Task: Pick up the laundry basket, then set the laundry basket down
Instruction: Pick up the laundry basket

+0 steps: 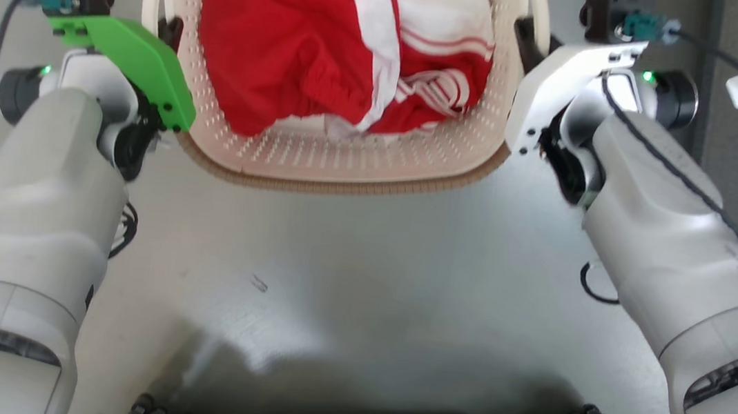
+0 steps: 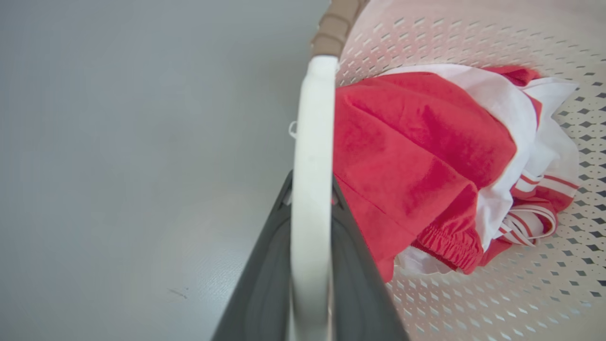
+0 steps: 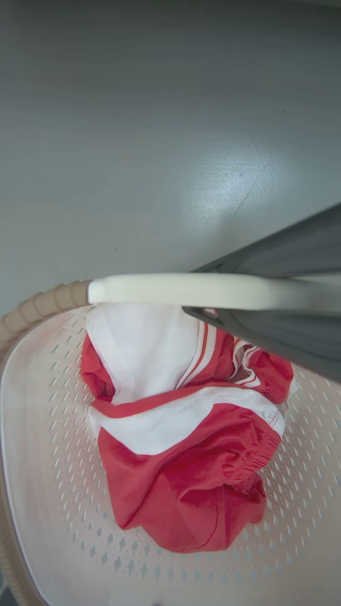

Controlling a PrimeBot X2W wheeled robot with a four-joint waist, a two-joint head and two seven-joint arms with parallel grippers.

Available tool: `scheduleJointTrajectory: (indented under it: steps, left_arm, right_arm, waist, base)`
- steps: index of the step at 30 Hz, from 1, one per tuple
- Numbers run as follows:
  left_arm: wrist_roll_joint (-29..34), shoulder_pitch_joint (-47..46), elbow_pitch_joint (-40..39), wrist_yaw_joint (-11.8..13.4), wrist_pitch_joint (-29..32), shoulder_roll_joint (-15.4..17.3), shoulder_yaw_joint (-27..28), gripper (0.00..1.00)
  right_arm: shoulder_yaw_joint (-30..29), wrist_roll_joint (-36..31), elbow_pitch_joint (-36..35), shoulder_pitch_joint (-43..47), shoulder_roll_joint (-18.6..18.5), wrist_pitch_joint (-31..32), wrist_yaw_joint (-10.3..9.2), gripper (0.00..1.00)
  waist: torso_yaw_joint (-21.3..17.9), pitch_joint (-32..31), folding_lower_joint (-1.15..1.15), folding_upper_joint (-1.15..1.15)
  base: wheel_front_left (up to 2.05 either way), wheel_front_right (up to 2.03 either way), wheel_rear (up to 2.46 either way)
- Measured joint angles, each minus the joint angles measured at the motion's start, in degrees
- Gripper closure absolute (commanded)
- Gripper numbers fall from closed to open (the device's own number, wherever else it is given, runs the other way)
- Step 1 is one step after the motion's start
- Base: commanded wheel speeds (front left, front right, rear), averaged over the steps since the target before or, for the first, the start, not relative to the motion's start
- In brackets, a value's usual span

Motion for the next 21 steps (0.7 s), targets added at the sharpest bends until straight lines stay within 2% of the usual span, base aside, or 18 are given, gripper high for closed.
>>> scheduleJointTrajectory:
  steps: [5, 21]
  left_arm:
    - [-0.1, 2.4, 2.4, -0.1, 0.0, -0.2, -0.6, 1.0]
    - [-2.1, 9.7, 6.9, -0.5, 2.6, -2.1, -1.4, 1.0]
  right_arm:
    - [1.9, 1.8, 1.2, 2.6, 0.5, 0.0, 1.01, 1.0]
    - [4.8, 6.3, 5.6, 10.4, 1.2, 2.9, 2.44, 1.0]
  waist:
    - [-0.4, -3.9, 0.0, 0.0]
    - [-1.2, -15.3, 0.0, 0.0]
  base:
    - [0.0, 0.0, 0.0]
    - [0.0, 0.0, 0.0]
